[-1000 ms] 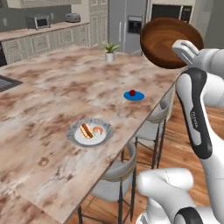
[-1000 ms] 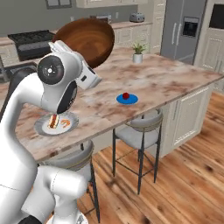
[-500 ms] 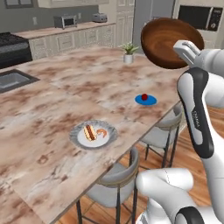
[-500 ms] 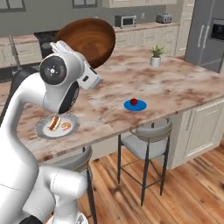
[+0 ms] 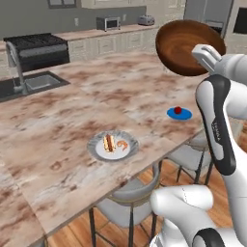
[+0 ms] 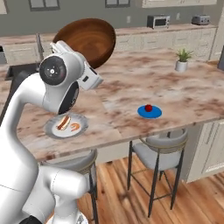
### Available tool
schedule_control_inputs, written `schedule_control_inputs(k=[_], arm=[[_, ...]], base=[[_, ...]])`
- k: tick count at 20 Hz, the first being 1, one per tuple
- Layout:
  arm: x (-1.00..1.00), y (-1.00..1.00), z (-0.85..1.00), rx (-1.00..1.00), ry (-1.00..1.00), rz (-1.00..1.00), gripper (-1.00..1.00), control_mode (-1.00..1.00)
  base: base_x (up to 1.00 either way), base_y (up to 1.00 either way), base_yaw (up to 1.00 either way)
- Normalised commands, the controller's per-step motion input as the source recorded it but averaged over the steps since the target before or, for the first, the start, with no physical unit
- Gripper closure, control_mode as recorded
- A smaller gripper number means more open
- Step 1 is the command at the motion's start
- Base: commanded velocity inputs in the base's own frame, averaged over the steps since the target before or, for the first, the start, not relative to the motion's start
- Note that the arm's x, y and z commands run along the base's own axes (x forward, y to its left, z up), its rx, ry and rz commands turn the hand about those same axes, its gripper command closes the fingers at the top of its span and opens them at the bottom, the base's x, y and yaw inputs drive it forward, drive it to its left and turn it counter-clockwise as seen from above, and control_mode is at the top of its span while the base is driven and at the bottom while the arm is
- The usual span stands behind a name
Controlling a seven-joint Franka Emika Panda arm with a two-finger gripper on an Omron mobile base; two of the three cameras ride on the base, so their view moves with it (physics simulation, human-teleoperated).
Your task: Take the smaller bowl and place it next to the appetizer plate on the dining counter , and place the larger bowl next to the plate with cooked food.
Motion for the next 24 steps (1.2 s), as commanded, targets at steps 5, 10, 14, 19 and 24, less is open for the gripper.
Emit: schedule_control_inputs(k=[5, 10, 14, 19, 24], arm=[[0.0, 0.0, 0.0, 0.0, 0.0, 0.0, 1.0, 1.0], [0.0, 0.0, 0.0, 0.0, 0.0, 0.0, 1.0, 1.0], [0.0, 0.0, 0.0, 0.0, 0.0, 0.0, 1.0, 1.0], [0.0, 0.0, 0.0, 0.0, 0.0, 0.0, 1.0, 1.0], [0.0, 0.0, 0.0, 0.0, 0.0, 0.0, 1.0, 1.0]], base=[[0.75, -0.09, 0.44], [0.68, -0.11, 0.44], [0.66, -0.1, 0.44], [0.65, -0.08, 0.44], [0.61, -0.03, 0.42]])
